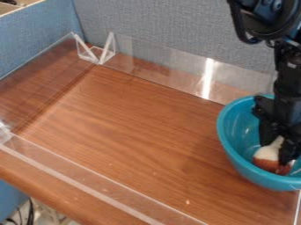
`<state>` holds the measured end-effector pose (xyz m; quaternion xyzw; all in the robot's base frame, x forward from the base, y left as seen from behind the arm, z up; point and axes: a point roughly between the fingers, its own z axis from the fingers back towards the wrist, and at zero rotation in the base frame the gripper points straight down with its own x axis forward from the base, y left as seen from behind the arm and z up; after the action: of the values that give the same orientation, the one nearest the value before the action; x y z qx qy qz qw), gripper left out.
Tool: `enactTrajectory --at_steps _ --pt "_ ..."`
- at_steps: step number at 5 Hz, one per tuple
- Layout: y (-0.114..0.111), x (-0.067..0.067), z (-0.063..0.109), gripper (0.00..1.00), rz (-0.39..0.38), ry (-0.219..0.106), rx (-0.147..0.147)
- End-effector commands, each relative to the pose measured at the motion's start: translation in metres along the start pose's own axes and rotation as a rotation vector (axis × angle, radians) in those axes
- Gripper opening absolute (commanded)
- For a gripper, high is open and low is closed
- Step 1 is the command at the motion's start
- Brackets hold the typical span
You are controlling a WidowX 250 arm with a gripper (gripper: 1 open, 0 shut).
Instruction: Put the mushroom in the blue bowl
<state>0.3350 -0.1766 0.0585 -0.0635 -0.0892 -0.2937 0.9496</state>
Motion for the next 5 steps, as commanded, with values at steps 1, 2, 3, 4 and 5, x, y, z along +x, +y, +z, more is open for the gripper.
enactTrajectory --at_steps 1,2,3,4,5 --pt "0.0075 0.0135 0.0145 0.00 -0.005 -0.055 0.014" --pt "0.0089 0.0148 0.0130 0.00 -0.007 -0.053 0.013" --pt "0.0101 0.0161 0.0117 0.00 -0.010 -0.052 0.013" --pt "0.0111 0.0174 0.0106 0.00 -0.013 -0.052 0.012" --pt "0.0126 0.0157 0.0131 1.00 -0.005 -0.051 0.010"
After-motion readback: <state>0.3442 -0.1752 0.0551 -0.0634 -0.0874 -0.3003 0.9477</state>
